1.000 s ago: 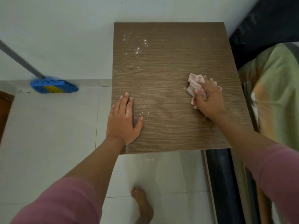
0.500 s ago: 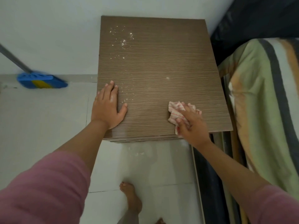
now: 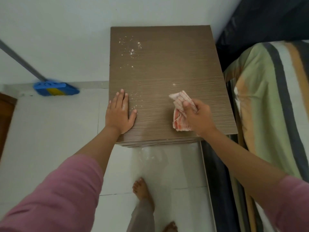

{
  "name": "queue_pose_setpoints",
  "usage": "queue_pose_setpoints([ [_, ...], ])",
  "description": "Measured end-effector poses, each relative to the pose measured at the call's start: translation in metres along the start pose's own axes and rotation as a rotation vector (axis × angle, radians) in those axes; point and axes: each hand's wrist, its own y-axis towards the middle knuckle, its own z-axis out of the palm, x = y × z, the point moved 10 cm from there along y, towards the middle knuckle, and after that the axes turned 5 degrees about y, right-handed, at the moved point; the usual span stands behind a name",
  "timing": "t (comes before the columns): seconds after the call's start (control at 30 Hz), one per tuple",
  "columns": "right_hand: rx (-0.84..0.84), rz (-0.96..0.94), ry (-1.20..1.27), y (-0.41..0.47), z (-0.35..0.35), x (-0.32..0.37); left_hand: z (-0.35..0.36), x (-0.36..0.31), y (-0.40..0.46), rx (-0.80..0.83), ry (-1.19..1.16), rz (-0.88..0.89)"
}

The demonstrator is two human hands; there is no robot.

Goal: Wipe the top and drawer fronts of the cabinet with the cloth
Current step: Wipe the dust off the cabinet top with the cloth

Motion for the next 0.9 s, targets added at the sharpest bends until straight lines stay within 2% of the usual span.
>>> queue_pose_setpoints([
  [0.27, -0.167, -0.025, -0.081, 0.087, -0.003, 0.027, -0.019, 0.011, 0.041, -0.036, -0.074, -0.021],
  [0.5, -0.199, -0.068, -0.111, 0.188, 0.012, 0.050, -0.035, 0.021, 0.126, -0.092, -0.091, -0.062],
  [0.67, -0.218, -0.163, -0.170, 0.260, 0.017, 0.056, -0.026, 0.033, 0.169, -0.045, -0.041, -0.111],
  [0.73, -0.214, -0.127, -0.206, 0.288, 0.024, 0.042, -0.021, 0.035, 0.172, -0.041, -0.010, -0.124],
  [0.8, -0.179, -0.011, -0.287, 0.307, 0.038, 0.022, -0.018, 0.037, 0.173, -0.026, -0.011, -0.133],
  [0.9, -0.098, 0.085, -0.554, 0.314, 0.068, 0.005, -0.020, 0.037, 0.175, -0.013, -0.019, -0.139],
])
